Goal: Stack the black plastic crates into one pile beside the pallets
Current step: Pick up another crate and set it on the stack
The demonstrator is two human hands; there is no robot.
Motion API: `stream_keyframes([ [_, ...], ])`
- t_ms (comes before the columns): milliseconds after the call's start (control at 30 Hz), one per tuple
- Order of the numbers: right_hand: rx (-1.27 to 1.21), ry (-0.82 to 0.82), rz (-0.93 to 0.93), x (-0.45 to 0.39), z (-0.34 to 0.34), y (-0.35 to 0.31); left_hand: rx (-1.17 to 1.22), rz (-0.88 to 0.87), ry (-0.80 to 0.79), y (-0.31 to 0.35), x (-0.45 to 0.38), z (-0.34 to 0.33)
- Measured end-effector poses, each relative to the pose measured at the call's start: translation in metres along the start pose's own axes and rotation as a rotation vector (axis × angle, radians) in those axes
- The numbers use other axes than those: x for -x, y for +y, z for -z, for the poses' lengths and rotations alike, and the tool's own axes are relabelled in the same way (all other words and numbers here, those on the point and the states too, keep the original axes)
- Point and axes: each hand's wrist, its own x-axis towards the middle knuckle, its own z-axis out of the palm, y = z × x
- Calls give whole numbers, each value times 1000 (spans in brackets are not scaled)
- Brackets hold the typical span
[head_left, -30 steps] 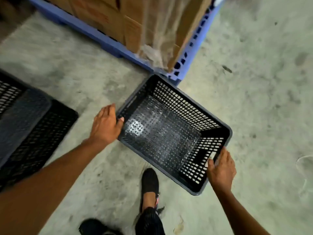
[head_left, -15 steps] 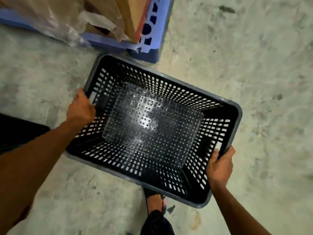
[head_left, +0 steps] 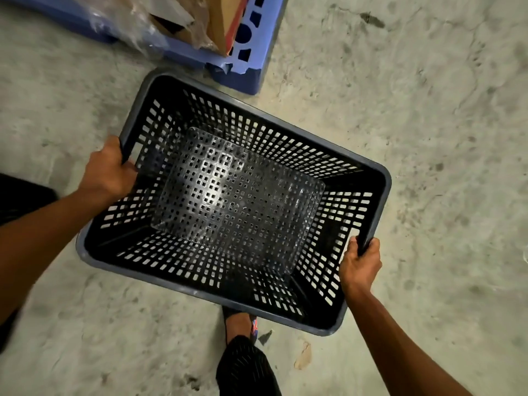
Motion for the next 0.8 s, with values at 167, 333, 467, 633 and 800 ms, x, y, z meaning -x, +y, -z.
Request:
stream_keyframes([
  [167, -5, -79, 117, 19, 37, -15, 85, 42, 40, -32, 63, 25],
  [333, -3, -96, 255, 74, 87, -32, 168, 134, 114, -71, 164, 72],
  [467, -18, -124, 381, 142, 143, -61, 259, 148, 305, -109, 270, 137],
  [633, -48, -205, 569, 248, 214, -128, 336, 218, 492, -162, 393, 228],
  [800, -77, -328, 803, 366, 261, -199, 481, 329, 652, -231, 513, 305],
])
